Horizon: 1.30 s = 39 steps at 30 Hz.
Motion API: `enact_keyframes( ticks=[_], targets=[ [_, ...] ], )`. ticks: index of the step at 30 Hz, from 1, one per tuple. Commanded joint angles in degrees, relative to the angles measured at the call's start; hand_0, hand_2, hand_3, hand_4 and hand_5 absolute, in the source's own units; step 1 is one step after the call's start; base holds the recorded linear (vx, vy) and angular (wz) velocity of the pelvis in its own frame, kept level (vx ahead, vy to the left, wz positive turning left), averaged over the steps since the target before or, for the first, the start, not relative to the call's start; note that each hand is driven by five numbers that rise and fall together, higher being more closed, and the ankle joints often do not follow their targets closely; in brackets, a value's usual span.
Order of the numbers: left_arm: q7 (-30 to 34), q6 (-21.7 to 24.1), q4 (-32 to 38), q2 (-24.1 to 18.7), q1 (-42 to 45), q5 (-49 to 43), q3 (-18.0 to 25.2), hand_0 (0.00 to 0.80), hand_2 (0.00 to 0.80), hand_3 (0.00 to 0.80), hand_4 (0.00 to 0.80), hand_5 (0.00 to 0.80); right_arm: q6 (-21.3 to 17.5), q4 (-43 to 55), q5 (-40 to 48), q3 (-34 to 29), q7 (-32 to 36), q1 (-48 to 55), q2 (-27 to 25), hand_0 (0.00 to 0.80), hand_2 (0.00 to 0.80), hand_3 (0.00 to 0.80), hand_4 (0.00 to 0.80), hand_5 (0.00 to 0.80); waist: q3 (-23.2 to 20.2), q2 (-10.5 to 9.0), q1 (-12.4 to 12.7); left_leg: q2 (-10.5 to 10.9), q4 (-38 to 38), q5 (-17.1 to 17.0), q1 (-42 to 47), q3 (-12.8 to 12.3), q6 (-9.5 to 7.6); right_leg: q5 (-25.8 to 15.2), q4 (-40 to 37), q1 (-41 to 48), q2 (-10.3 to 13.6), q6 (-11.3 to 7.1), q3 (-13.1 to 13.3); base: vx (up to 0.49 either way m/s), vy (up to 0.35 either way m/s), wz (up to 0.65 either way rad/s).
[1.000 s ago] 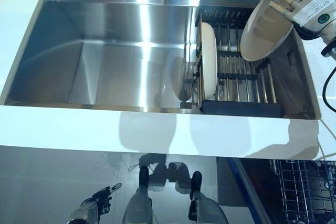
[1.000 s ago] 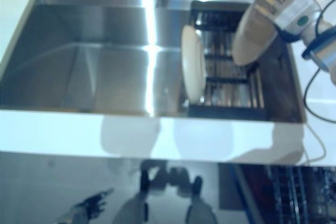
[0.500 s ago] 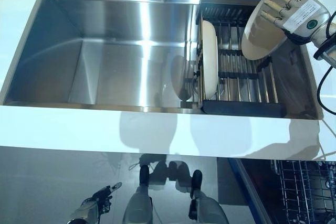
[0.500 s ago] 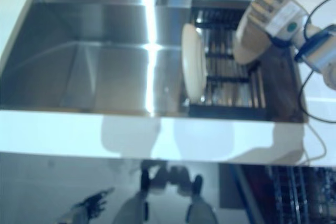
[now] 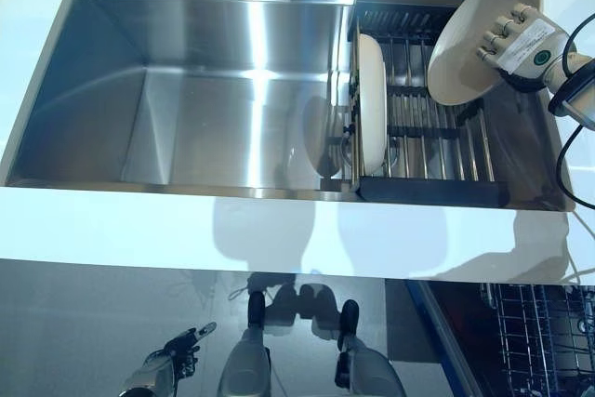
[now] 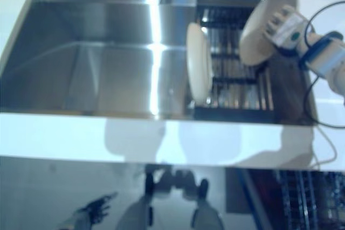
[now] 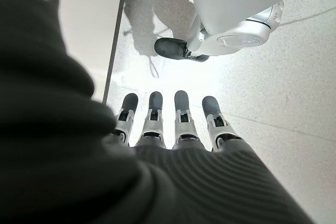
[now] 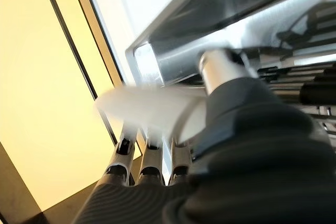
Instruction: Take plates into dishwasher
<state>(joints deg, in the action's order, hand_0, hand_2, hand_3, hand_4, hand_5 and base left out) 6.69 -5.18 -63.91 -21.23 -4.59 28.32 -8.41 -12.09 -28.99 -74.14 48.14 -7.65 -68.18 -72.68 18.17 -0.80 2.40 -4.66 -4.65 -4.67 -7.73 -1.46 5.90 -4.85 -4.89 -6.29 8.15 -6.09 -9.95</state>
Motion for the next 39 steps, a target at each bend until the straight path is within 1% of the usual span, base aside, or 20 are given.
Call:
enact_keyframes(
  ticks=[1,6,15,27,28,30,31,33,35,39],
  targets=[
    [0.4,0.9,-0.9,-0.5,1.3,1.7,-2.4,0.000,0.000,0.000,0.000,0.000,2.3,-1.1,-0.7,2.9,1.1,-5.0,-0.6,0.800,0.800,0.800,0.800,0.800,-0.8,-1.16,0.5,-0.4,-0.4,-0.4,-1.5,1.7,0.00,-2.7,-0.1,-1.8,3.2,-3.91,0.1,0.000,0.000,0.00],
    [0.4,1.4,-1.2,-0.4,1.5,1.7,-2.6,0.000,0.000,0.000,0.000,0.000,3.5,-2.6,-1.4,3.1,-0.6,-5.6,0.2,0.800,0.800,0.800,0.800,0.800,-1.0,-1.15,0.6,-0.4,-0.4,-0.3,-1.4,1.7,0.01,-2.7,-0.1,-1.7,3.2,-3.93,0.1,0.000,0.000,0.00],
    [0.0,1.5,-1.1,-0.2,1.9,1.2,-2.0,0.000,0.000,0.000,0.000,0.000,5.5,-1.2,-1.0,1.3,-2.1,-5.0,-0.3,0.800,0.800,0.800,0.800,0.800,-2.5,-1.51,0.5,-0.4,-0.4,-0.2,-0.9,1.6,0.02,-2.4,-0.1,-1.1,3.1,-4.01,0.2,0.000,0.000,0.00],
    [-0.9,1.7,-2.4,0.6,3.2,-1.2,-1.0,0.000,0.000,0.000,0.000,0.000,7.1,-2.1,-0.8,1.4,-4.6,-5.6,-2.2,0.800,0.800,0.800,0.800,0.800,-7.5,-3.52,0.3,-1.4,-0.4,0.9,2.5,0.8,0.37,-1.2,-0.1,2.3,2.7,-4.20,0.1,0.023,-0.002,0.00],
    [-0.9,1.8,-2.5,0.7,3.5,-1.5,-0.9,0.000,0.000,0.000,0.000,0.000,8.0,-2.0,-0.1,1.5,-4.8,-5.9,-2.6,0.800,0.800,0.800,0.800,0.800,-8.1,-3.75,0.3,-1.6,-0.4,1.1,3.0,0.7,0.38,-1.0,-0.1,2.7,2.7,-4.22,0.1,0.050,0.012,-0.01],
    [-0.9,1.8,-2.7,0.8,3.9,-1.8,-0.7,0.000,0.000,0.000,0.000,0.000,8.4,-2.2,0.9,1.5,-5.2,-6.1,-3.0,0.800,0.800,0.800,0.800,0.800,-9.0,-4.01,0.3,-1.8,-0.4,1.3,3.7,0.6,0.42,-0.8,-0.1,3.3,2.6,-4.24,0.2,0.060,0.015,-0.01],
    [-0.9,1.9,-3.0,1.0,4.3,-2.4,-0.4,0.000,0.000,0.000,0.000,0.000,9.0,-2.6,2.9,1.5,-5.2,-6.4,-3.4,0.800,0.800,0.800,0.800,0.800,-9.9,-4.30,0.2,-1.9,-0.4,1.6,4.3,0.4,0.45,-0.5,-0.1,3.9,2.5,-4.24,0.3,0.068,0.016,0.00],
    [-0.9,1.9,-3.3,1.1,4.6,-2.9,-0.2,0.000,0.000,0.000,0.000,0.000,9.2,-3.1,4.6,1.3,-5.3,-6.6,-3.9,0.800,0.800,0.800,0.800,0.800,-10.7,-4.57,0.2,-2.2,-0.4,1.9,5.0,0.2,0.51,-0.3,-0.1,4.4,2.4,-4.29,0.3,0.065,0.015,-0.01],
    [-0.8,2.1,-3.7,1.3,4.9,-3.6,0.2,0.000,0.000,0.000,0.000,0.000,10.0,-3.9,9.8,1.4,-5.1,-7.2,-5.1,0.800,0.800,0.800,0.800,0.800,-12.0,-5.02,0.0,-2.4,-0.4,2.3,5.9,-0.2,0.56,0.0,-0.1,5.2,2.2,-4.27,0.7,0.058,0.018,-0.01],
    [-0.7,2.0,-4.3,1.5,5.5,-4.2,0.6,0.000,0.000,0.000,0.000,0.000,10.4,-4.8,19.2,0.9,-4.5,-7.0,-7.1,0.800,0.800,0.800,0.800,0.800,-13.9,-5.53,-0.6,-2.8,-0.4,2.9,7.6,-0.9,0.55,0.4,-0.1,6.4,2.0,-4.25,1.3,0.063,0.019,-0.03]
  ],
)
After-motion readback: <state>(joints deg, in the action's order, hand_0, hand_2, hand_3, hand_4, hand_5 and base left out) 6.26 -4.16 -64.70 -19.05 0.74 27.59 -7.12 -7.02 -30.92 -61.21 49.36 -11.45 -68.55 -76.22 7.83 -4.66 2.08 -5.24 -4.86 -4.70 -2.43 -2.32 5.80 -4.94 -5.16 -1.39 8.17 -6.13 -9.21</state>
